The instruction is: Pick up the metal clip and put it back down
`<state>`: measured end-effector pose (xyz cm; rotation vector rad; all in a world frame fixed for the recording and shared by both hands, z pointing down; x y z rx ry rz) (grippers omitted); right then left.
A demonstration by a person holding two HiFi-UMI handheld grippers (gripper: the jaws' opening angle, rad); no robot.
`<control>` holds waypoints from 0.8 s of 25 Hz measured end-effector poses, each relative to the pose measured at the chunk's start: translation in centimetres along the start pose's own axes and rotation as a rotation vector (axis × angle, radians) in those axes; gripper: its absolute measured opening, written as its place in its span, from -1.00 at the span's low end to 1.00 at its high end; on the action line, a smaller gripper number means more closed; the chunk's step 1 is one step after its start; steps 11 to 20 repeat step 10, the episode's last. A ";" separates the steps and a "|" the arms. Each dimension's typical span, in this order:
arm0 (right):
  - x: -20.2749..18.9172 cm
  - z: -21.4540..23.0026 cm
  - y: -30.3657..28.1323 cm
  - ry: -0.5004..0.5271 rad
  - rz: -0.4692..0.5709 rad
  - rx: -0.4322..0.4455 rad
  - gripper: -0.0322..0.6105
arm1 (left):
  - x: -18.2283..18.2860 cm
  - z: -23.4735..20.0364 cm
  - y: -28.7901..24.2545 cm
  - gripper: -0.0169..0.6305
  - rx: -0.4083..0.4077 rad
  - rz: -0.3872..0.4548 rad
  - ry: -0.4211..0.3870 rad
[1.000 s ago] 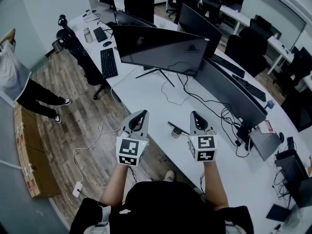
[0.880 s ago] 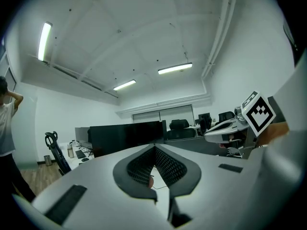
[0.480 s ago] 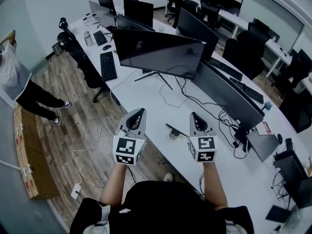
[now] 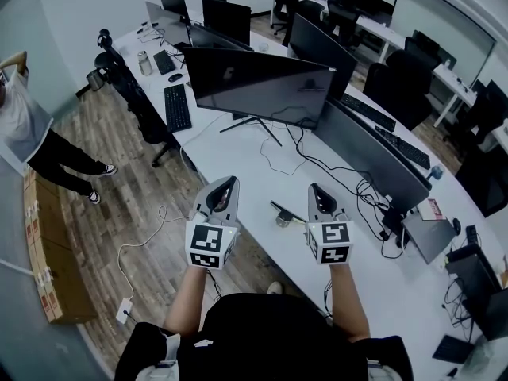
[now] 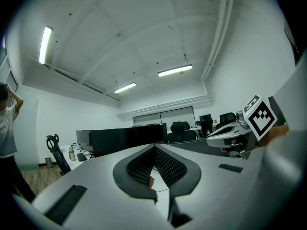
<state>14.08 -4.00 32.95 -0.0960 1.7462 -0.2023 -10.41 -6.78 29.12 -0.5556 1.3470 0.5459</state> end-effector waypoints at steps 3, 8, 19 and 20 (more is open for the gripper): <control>0.0 -0.1 0.0 0.001 -0.004 0.002 -0.82 | -0.1 0.0 0.0 -0.92 0.000 -0.002 0.000; -0.1 -0.3 0.0 0.002 -0.006 0.004 -0.82 | -0.2 0.0 0.0 -0.92 -0.003 -0.002 0.001; -0.1 -0.3 -0.1 0.003 -0.007 0.004 -0.82 | -0.2 0.0 -0.1 -0.92 -0.003 -0.003 0.002; -0.1 -0.3 -0.1 0.003 -0.007 0.004 -0.82 | -0.2 0.0 -0.1 -0.92 -0.003 -0.003 0.002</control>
Point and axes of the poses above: the fingertips, and each gripper's own axes: y backward along the fingers, z to its right, x out of its top, the point moved 7 cm from there along y, backward along the fingers, and after that the axes turned 7 degrees about -x, right-handed, at the moved point
